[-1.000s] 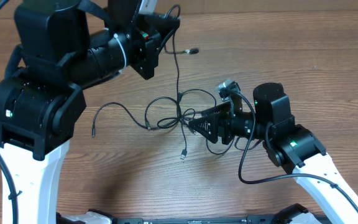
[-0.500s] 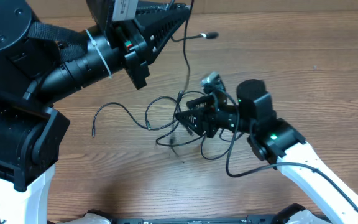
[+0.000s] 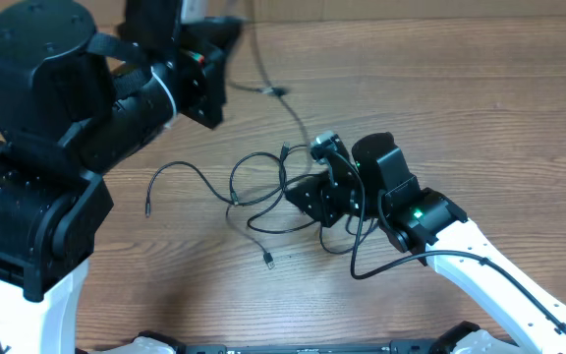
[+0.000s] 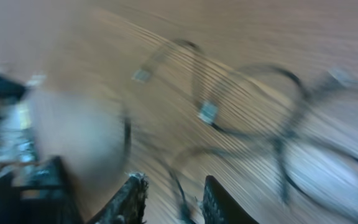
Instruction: Untangle cables
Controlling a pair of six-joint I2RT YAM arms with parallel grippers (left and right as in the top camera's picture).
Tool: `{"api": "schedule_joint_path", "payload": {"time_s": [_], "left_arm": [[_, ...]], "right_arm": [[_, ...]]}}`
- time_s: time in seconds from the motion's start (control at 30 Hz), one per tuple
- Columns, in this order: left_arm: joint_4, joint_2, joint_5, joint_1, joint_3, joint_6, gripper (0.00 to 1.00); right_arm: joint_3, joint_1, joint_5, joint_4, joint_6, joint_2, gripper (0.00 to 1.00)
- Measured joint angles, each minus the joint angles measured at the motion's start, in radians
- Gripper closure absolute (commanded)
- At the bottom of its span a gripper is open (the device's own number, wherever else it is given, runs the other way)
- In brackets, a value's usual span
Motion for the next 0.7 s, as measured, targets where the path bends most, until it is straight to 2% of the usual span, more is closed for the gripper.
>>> {"api": "schedule_joint_path", "payload": {"time_s": [0.07,0.17,0.3,0.47,0.7], "left_arm": [[-0.016,0.0,-0.198,0.002,0.0,0.005,0.96],[-0.013,0.0,-0.41,0.034,0.0,0.029,0.96],[0.008,0.0,-0.583,0.152,0.0,0.064,0.96],[0.043,-0.001,-0.657,0.375,0.0,0.074,0.96],[0.004,0.015,-0.639,0.668,0.002,0.029,0.96]], "right_arm": [[0.0,-0.018,0.062,-0.046,0.02,0.0,0.77],[0.0,-0.071,0.117,-0.068,0.046,-0.001,0.77],[0.0,-0.167,0.153,-0.089,0.08,-0.013,0.78],[0.0,-0.245,0.166,-0.138,0.098,-0.05,0.78],[0.0,-0.258,0.169,-0.183,0.101,-0.063,0.78]]}}
